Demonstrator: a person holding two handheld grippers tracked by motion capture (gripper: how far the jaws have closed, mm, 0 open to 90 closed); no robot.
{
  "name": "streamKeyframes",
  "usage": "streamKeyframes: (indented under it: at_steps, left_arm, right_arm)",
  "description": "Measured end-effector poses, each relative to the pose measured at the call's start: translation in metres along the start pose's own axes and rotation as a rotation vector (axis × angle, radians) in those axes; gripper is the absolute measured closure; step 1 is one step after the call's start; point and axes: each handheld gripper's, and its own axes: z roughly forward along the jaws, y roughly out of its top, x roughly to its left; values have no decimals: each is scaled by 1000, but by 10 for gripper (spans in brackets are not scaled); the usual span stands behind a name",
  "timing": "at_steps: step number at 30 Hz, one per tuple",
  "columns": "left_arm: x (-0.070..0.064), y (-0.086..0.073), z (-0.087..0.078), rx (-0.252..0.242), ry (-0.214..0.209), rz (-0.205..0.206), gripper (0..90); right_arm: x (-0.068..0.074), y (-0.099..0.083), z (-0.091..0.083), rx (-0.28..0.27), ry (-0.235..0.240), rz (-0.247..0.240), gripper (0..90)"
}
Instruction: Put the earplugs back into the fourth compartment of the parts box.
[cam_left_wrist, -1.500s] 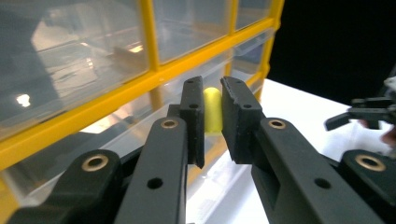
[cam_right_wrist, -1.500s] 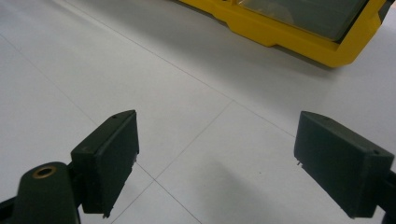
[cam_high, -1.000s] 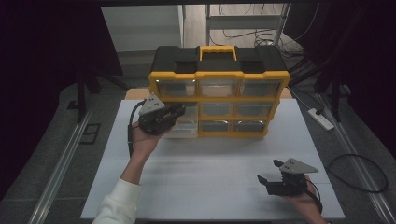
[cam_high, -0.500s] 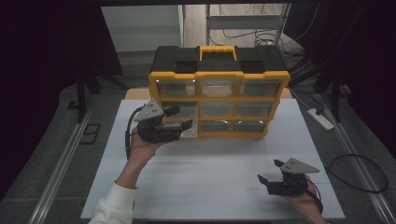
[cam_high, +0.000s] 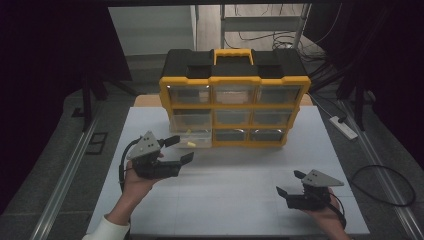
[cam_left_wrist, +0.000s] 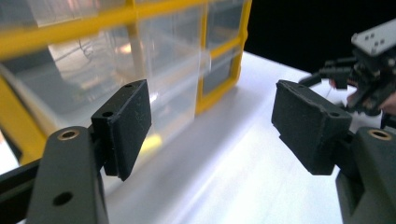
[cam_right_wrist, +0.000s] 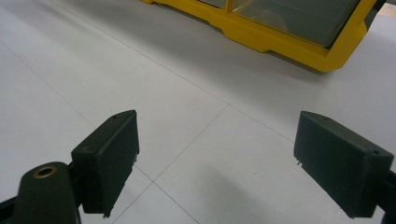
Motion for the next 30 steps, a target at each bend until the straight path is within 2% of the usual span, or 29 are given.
streamKeyframes:
  at_steps: [2,3,6,7,8,9,11,13,18,21,23,25,30]
  left_arm:
    - [0,-6,-1,7,2,-5,279]
    - [0,-17,-4,20,9,-19,279]
    - [2,-35,-8,50,22,-29,278]
    - [2,-35,-8,50,22,-29,276]
    - [5,-46,-10,65,33,-49,275]
    - [5,-46,-10,65,33,-49,272]
    - [10,-63,-11,82,48,-88,269]
    - [14,-73,-8,110,59,-105,262]
    - [17,-86,-3,147,64,-112,259]
    - [18,-92,-1,167,85,-103,259]
    - [18,-94,1,171,120,-81,257]
    - [19,-95,1,175,108,-90,256]
    - [18,-98,4,190,93,-80,254]
  right_arm:
    - [0,0,0,1,0,1,151]
    - [0,0,0,3,-2,0,151]
    - [0,0,0,3,-3,0,151]
    - [0,0,0,3,-3,0,151]
    - [0,0,0,4,-2,1,151]
    - [0,0,0,4,-2,1,151]
    - [0,0,0,5,-2,2,151]
    - [0,0,1,6,-1,1,152]
    - [0,0,0,4,1,1,154]
    - [-1,-1,1,4,5,1,154]
    - [-1,-1,1,6,7,0,154]
    - [-1,-1,1,7,7,0,154]
    - [-1,-1,0,1,8,0,154]
